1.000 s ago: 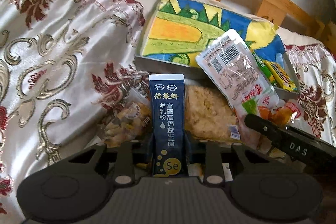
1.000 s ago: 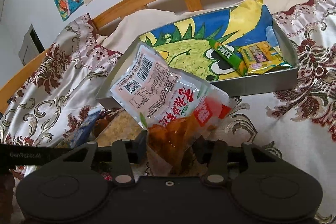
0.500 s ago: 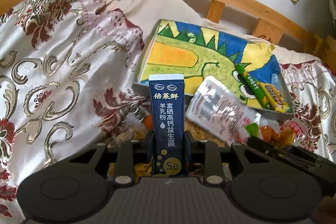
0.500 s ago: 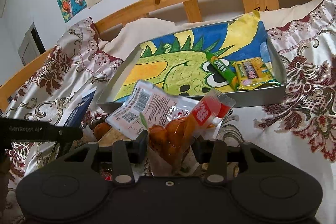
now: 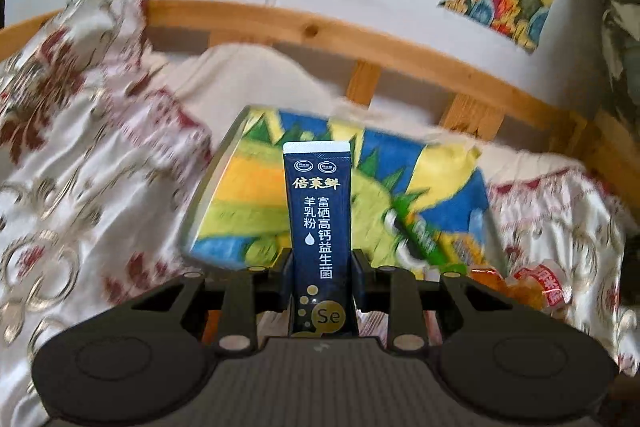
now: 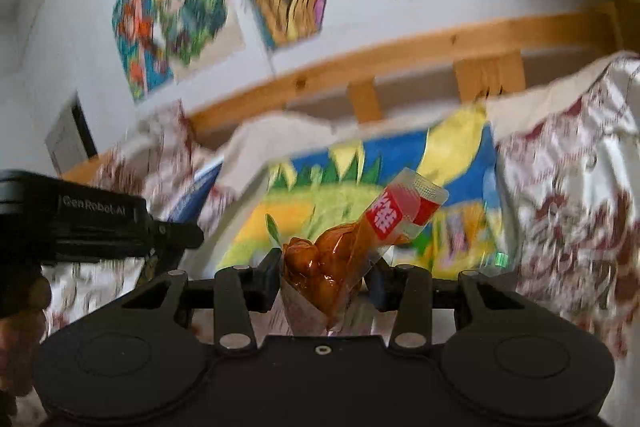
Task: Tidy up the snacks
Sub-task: 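Carry both snacks over the dinosaur tin tray and lower them into it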
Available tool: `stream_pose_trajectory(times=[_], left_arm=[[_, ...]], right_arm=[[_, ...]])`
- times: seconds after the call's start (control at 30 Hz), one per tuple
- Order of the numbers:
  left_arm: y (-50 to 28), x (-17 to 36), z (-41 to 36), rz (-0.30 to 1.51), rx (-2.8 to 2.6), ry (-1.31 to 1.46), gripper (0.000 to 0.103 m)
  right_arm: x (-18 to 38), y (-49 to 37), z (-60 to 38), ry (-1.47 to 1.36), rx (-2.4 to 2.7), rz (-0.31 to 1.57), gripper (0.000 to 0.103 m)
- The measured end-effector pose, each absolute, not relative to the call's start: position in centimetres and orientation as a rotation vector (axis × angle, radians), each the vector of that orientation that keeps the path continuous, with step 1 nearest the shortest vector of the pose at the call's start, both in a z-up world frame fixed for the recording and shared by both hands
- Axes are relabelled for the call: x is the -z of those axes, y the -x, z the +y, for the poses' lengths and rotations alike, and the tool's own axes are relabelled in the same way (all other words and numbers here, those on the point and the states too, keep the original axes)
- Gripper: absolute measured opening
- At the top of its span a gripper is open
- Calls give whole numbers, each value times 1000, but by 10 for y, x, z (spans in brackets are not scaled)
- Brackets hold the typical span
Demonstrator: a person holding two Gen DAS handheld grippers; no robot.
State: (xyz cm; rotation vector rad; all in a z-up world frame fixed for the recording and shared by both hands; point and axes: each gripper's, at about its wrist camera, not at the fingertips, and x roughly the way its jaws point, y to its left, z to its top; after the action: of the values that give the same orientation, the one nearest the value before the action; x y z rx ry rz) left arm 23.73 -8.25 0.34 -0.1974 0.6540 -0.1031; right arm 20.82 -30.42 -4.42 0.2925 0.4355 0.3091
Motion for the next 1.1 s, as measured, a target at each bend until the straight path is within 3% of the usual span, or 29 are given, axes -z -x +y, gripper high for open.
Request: stream_pose_trajectory(times=[0.43,1.1], left_arm=[[-317,-5,-123,523,55,232,32],[-378,60,-124,662,44,268,32]], right_arm=[[56,-261,-334,-266,-198,339,45],[85,-282,-300,-102,-211,434,46]])
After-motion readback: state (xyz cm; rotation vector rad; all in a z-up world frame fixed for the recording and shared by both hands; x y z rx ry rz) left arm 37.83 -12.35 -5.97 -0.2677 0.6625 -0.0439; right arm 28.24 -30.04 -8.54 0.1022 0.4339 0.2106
